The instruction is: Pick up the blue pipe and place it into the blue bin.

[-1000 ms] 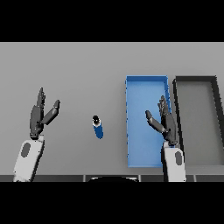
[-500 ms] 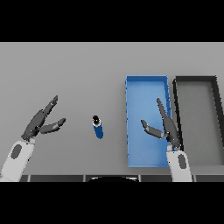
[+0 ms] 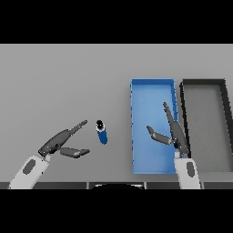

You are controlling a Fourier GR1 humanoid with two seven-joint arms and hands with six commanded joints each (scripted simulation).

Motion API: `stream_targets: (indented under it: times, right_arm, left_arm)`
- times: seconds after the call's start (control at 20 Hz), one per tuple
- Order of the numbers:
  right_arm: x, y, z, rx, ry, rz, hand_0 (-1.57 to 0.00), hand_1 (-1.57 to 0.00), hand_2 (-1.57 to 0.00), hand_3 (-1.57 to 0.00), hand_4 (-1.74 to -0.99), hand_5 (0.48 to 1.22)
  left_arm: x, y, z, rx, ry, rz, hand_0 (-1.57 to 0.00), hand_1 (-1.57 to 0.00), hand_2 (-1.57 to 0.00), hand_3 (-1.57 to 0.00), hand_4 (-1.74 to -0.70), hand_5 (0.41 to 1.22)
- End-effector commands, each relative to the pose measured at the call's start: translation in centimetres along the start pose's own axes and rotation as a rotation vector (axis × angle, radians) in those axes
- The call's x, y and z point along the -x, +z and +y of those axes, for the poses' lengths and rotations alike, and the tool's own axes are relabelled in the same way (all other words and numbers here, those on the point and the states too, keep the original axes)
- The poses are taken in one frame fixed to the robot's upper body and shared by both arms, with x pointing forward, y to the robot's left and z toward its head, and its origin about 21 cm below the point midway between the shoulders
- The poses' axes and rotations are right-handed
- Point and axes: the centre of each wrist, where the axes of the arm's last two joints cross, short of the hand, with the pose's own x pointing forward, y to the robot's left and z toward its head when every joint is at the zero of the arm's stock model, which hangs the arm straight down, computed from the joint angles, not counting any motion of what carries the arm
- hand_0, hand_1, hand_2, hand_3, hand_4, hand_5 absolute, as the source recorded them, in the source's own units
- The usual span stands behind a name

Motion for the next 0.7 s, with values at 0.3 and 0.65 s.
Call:
stream_targets:
  times: [0.3,0.65]
  right_arm:
    - [0.0,-0.3,0.1,0.003,-0.011,0.023,0.00,0.00,0.00,0.00,-1.211,0.560]
    - [0.4,-0.1,0.0,0.001,-0.017,0.029,0.00,0.00,0.00,0.00,-1.200,0.549]
  left_arm:
    - [0.0,-3.8,-2.8,0.033,0.010,-0.064,0.00,0.00,0.00,0.00,-1.15,0.486]
    - [1.1,-7.4,-5.1,0.011,0.098,-0.073,0.00,0.00,0.00,0.00,-1.14,0.495]
